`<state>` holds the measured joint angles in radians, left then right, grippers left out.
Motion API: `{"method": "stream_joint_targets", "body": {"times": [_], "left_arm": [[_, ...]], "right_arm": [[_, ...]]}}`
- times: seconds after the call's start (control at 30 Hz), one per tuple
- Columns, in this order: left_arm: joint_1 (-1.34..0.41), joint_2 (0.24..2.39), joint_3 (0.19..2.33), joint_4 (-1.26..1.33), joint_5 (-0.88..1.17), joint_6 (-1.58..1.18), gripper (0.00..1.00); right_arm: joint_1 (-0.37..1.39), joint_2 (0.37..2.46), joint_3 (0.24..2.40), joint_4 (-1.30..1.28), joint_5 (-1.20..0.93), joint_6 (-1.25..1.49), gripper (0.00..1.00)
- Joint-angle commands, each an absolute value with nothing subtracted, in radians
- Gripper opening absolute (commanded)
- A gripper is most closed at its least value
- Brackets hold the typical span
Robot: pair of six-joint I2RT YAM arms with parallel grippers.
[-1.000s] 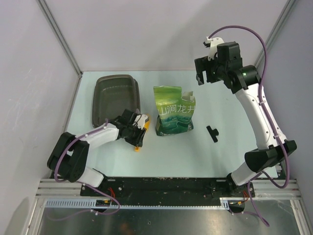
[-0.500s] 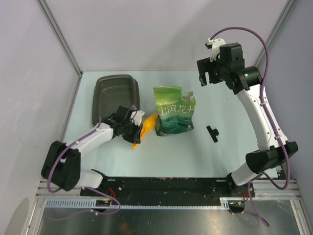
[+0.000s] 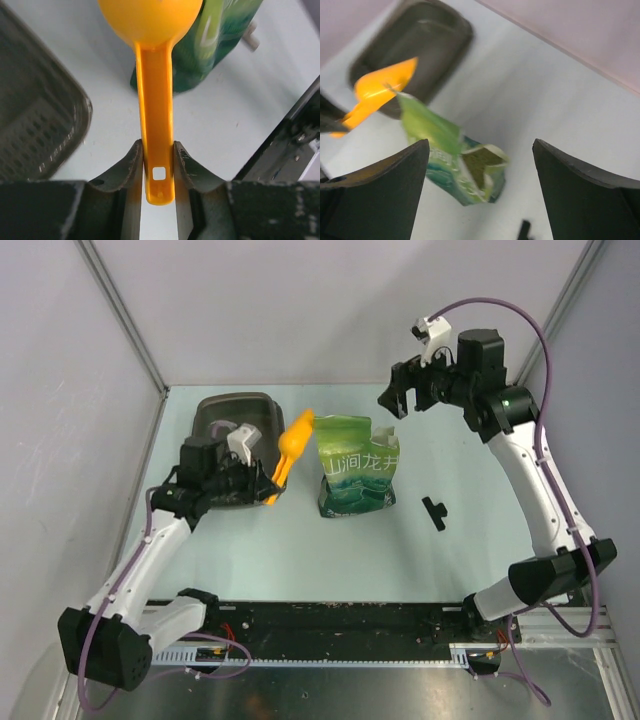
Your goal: Fill the litter box with clean litter
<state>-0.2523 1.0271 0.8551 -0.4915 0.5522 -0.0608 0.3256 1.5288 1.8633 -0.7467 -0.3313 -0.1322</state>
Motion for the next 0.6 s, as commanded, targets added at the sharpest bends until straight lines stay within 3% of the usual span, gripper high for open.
{"method": "stream_joint_targets", "body": {"times": [0.0, 0.23, 0.43, 0.57], "left_arm": [[-0.200, 1.028, 0.977, -0.240, 0.708, -0.135, 0.00], [-0.164, 1.143, 1.172, -0.017, 0.934, -0.334, 0.00], [-0.164, 1.224, 1.204, 0.244, 1.077, -0.540, 0.00], [-0.166, 1.272, 1.239, 0.305, 1.106, -0.591, 0.00]], "right_arm": [[0.357, 1.450, 1.784, -0.459, -0.669, -0.028, 0.89], [0.411, 1.635, 1.898, -0.311, -0.967, 0.217, 0.86], [0.446, 1.690, 1.813, 0.067, -1.055, 0.440, 0.87], [0.488, 1.706, 1.815, 0.127, -1.039, 0.465, 0.87]]}}
